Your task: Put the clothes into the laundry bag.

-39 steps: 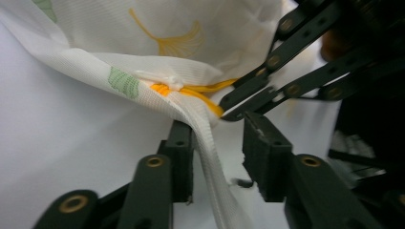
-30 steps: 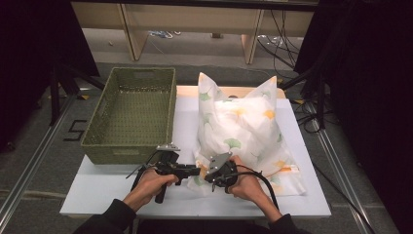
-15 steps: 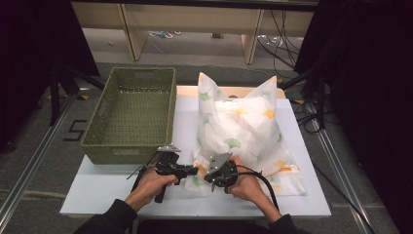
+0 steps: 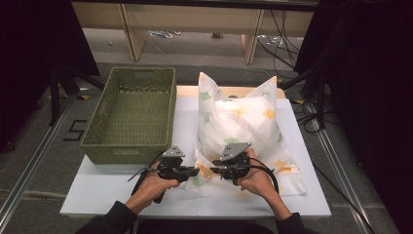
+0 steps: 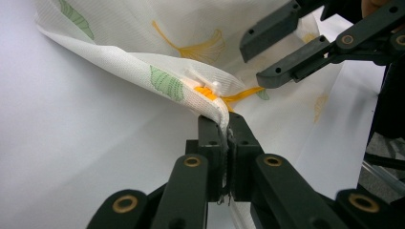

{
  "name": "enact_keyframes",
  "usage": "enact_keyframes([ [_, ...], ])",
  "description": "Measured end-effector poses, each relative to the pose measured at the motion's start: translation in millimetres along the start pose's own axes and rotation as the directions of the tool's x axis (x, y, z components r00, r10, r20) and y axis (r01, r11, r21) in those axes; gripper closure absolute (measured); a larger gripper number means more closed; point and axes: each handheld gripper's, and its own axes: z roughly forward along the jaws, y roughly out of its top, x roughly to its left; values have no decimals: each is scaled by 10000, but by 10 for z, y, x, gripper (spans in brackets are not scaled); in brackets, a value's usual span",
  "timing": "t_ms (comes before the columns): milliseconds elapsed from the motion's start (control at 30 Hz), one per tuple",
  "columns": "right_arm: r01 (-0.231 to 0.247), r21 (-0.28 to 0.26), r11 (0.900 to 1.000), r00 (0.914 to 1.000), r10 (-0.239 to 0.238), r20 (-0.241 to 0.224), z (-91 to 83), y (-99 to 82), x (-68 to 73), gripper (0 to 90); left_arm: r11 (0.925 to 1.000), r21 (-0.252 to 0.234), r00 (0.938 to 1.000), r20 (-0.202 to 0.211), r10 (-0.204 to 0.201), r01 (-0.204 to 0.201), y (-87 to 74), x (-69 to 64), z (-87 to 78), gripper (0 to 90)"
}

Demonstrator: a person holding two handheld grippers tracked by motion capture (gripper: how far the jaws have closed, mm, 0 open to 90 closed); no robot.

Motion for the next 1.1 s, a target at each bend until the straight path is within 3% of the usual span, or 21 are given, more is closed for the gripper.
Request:
enact_keyframes([
  [133,-176,37,9998,9998,176,131,7,-1,7,698,10000,-70,9999,-116,22,-23,2,-21,2,857],
  [167,-179,26,9998,9994,178,300,1,2,10,769,9995,-29,9993,-165,328,-328,17,-19,-13,857],
  [267,-120,-7,9999,9999,120,62,1,10,20,844,9993,-118,9991,-254,342,-346,44,-44,-28,858],
  [333,-31,29,10000,9999,31,146,4,10,25,858,9992,-163,9988,-336,360,-366,58,-67,-37,859],
  [400,42,-36,10000,9997,-41,239,7,22,38,900,9960,-268,9953,-488,836,-850,112,-158,-56,861],
  [567,229,-189,9996,9996,-226,159,-11,43,51,900,9922,-143,9913,-467,1228,-1236,119,-196,-20,861],
  [600,270,-223,9994,9994,-265,205,-8,53,58,900,9940,-147,9932,-452,1074,-1081,115,-200,-20,861],
  [833,247,-249,9994,9995,-242,210,59,86,108,900,9934,-271,9930,-434,1101,-1113,116,-214,-16,861],
  [900,282,-252,9993,9994,-277,209,87,87,100,900,9926,-288,9923,-410,1167,-1179,119,-224,-14,860],
  [933,251,-295,9993,9995,-245,183,106,88,99,900,9894,-205,9891,-357,1431,-1438,127,-212,-19,859],
  [1100,233,-248,9994,9997,-231,58,161,74,100,900,9887,-196,9886,-275,1482,-1488,112,-196,-12,857],
])
